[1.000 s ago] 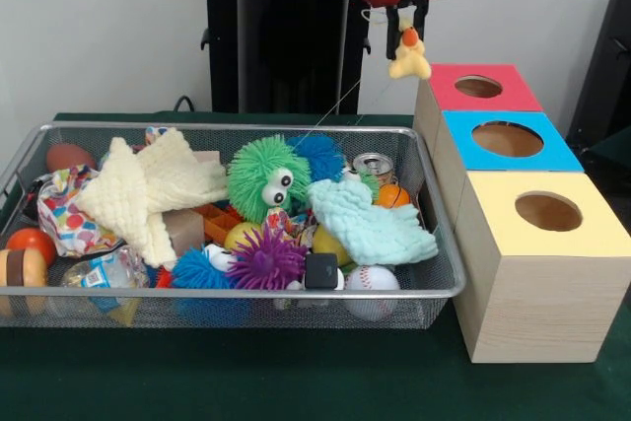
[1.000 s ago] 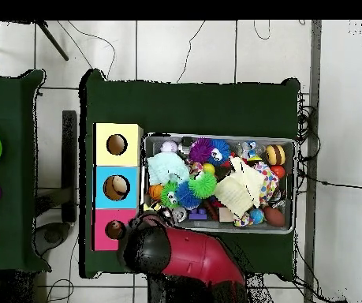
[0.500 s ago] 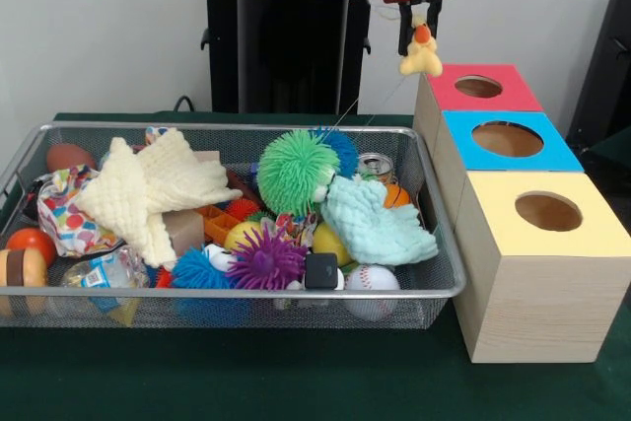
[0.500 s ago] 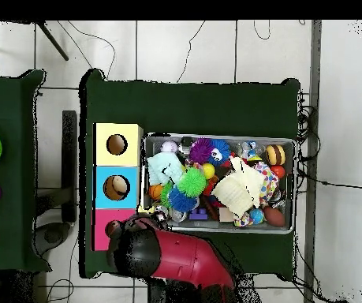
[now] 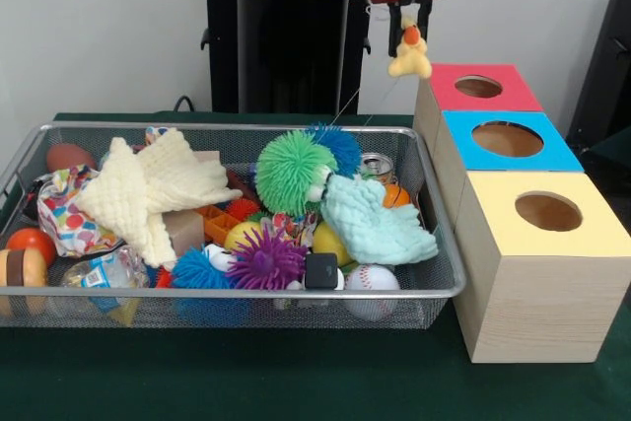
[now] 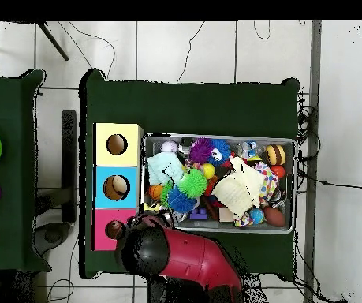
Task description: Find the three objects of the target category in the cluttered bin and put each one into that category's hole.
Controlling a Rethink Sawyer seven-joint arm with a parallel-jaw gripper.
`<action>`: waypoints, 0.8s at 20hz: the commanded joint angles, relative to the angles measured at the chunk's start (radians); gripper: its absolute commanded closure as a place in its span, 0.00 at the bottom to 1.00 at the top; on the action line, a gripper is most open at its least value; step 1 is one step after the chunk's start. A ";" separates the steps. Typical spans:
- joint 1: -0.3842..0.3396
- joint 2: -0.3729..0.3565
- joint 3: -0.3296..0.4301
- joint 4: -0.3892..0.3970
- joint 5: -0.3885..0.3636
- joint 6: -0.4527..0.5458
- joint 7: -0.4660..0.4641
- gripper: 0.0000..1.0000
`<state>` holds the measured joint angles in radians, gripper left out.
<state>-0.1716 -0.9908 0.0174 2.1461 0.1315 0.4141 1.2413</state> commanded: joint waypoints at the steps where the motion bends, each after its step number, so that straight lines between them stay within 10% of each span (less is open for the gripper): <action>1: -0.050 0.017 0.072 0.046 0.042 -0.062 0.191 1.00; 16: 0.027 0.061 0.043 0.008 0.055 -0.076 0.271 1.00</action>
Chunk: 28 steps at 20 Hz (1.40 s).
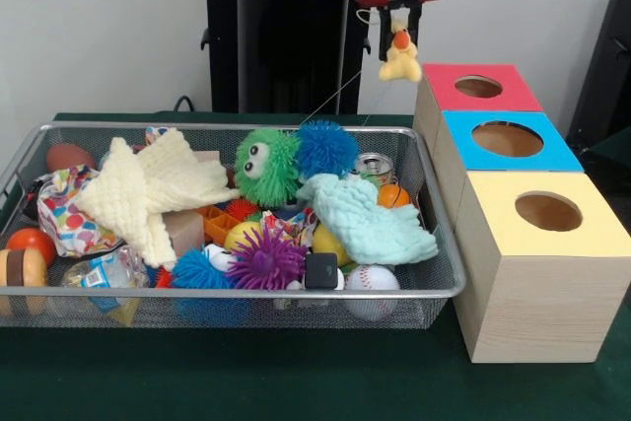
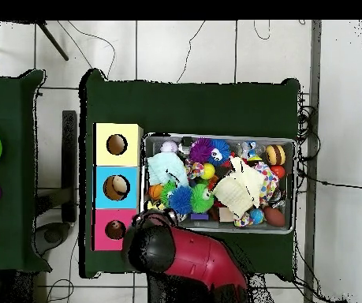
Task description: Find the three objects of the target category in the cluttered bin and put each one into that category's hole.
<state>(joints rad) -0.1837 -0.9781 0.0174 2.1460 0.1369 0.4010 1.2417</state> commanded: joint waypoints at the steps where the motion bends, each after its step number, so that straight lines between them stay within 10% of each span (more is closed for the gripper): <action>1: 0.049 0.049 0.038 0.005 0.052 -0.062 0.277 1.00; 28: 0.103 0.032 0.022 0.053 0.053 -0.112 0.299 1.00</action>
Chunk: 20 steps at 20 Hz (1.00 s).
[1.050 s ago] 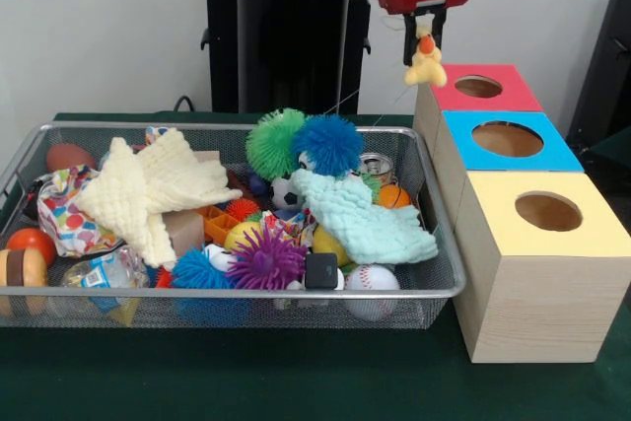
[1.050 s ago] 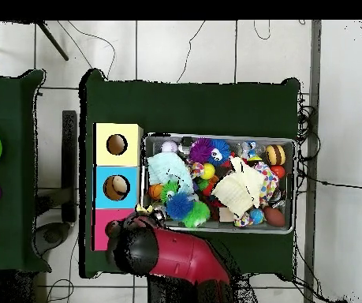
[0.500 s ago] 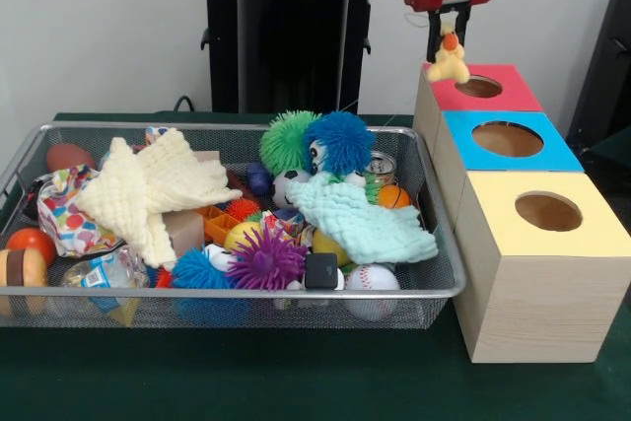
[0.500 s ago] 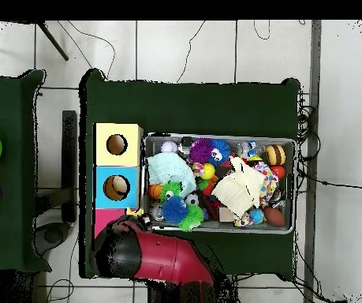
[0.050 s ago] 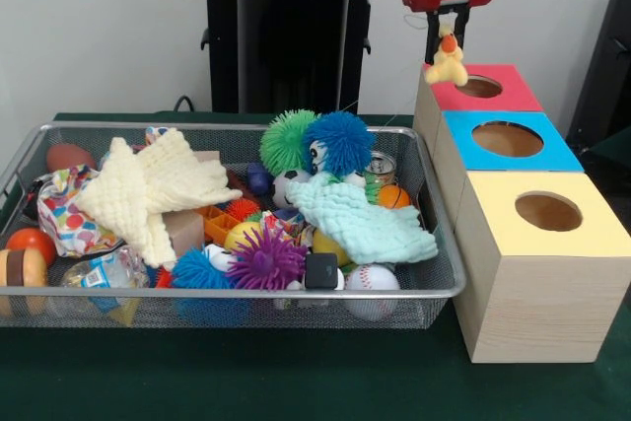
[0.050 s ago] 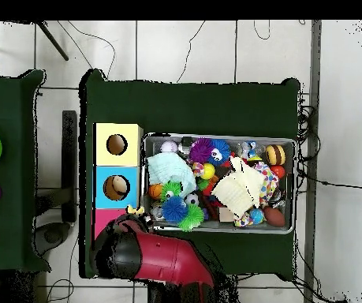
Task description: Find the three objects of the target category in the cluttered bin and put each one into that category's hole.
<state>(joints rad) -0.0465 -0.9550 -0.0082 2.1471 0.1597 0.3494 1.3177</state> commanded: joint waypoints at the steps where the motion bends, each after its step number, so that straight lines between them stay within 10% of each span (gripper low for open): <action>1: -0.038 0.009 0.050 0.053 0.031 -0.060 0.221 1.00; 20: -0.063 0.024 0.095 0.129 0.020 -0.184 0.246 1.00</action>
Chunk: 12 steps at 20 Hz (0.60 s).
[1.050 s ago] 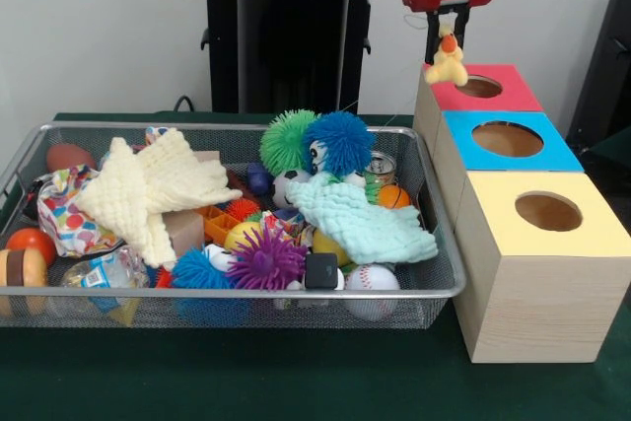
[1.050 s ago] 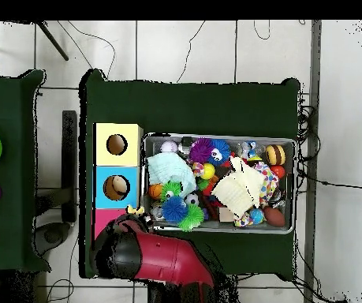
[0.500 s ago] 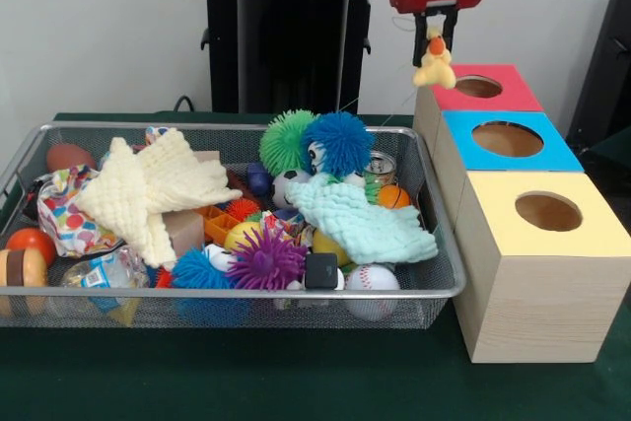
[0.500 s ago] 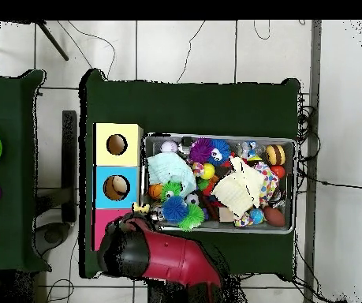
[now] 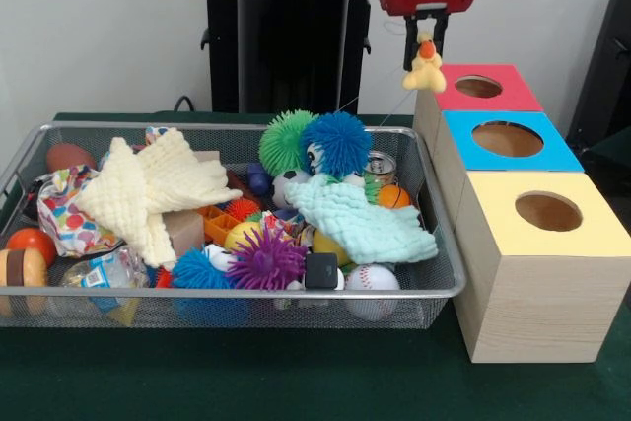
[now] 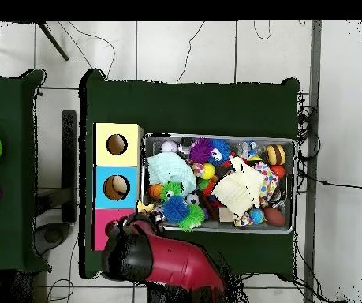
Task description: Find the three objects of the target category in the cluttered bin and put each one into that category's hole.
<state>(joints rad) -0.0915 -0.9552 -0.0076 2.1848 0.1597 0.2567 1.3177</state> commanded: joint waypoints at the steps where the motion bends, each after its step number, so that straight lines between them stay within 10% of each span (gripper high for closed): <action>1: -0.016 0.026 0.094 0.097 0.018 -0.103 0.249 1.00; 12: 0.018 0.032 0.090 0.150 0.021 -0.192 0.281 1.00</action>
<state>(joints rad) -0.0836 -0.9396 -0.0075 2.2642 0.1599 0.1407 1.3177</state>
